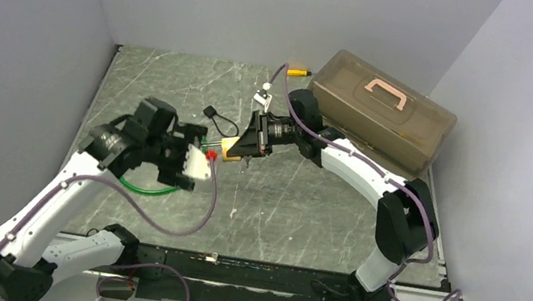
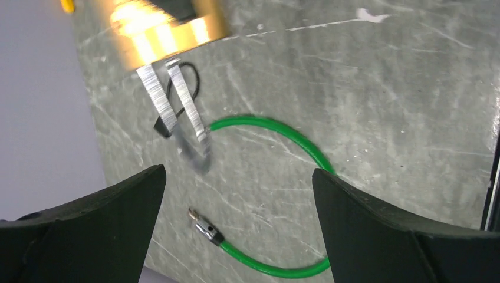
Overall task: Unlock with the key
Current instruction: Place the lock at the center of the board.
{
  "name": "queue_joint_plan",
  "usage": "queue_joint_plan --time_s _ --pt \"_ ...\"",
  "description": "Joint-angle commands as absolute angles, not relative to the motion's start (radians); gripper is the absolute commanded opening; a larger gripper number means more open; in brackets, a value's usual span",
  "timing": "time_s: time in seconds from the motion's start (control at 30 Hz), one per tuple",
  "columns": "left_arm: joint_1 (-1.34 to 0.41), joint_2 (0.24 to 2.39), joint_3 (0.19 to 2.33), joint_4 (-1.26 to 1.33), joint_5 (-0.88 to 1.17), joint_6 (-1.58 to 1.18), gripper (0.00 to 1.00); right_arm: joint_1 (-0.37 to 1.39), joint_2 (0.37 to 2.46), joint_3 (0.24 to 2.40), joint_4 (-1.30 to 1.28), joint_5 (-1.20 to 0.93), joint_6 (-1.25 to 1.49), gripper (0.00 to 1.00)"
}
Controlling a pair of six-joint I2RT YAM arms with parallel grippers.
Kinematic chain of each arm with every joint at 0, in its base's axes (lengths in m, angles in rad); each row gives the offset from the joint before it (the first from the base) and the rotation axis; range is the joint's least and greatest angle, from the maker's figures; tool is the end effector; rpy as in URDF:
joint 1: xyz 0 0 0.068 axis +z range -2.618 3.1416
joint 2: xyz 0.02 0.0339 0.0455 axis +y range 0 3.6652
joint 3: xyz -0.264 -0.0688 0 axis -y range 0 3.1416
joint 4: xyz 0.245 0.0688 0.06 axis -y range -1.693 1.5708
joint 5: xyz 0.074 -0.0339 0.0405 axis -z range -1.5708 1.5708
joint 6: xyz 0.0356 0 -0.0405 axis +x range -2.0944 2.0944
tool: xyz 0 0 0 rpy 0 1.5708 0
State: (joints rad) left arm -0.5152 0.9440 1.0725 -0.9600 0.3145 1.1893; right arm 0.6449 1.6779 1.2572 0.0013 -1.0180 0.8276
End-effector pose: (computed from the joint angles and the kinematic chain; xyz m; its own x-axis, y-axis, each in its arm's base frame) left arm 0.1452 -0.0949 0.3385 0.3638 0.8083 -0.4630 0.8388 -0.0681 0.5402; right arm 0.2863 0.2533 0.2930 -0.9100 -0.2007 -0.3628 -0.3943 0.1480 0.9070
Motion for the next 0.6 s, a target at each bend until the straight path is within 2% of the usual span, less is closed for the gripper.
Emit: queue_joint_plan --time_s 0.0,0.1,0.3,0.57 --pt "-0.349 1.015 1.294 -1.001 0.522 1.018 0.99 0.631 1.687 1.322 -0.058 -0.964 0.681 0.00" --pt "-0.226 1.067 1.432 -1.071 0.629 0.952 0.99 0.632 1.719 1.318 -0.132 -0.901 0.567 0.00" --pt "-0.086 1.184 1.660 -1.249 0.658 0.801 0.99 0.645 1.796 1.322 -0.216 -0.756 0.421 0.00" --pt "0.054 1.228 1.702 -1.313 0.631 0.707 0.99 0.679 1.859 1.224 -0.139 -0.649 0.397 0.00"
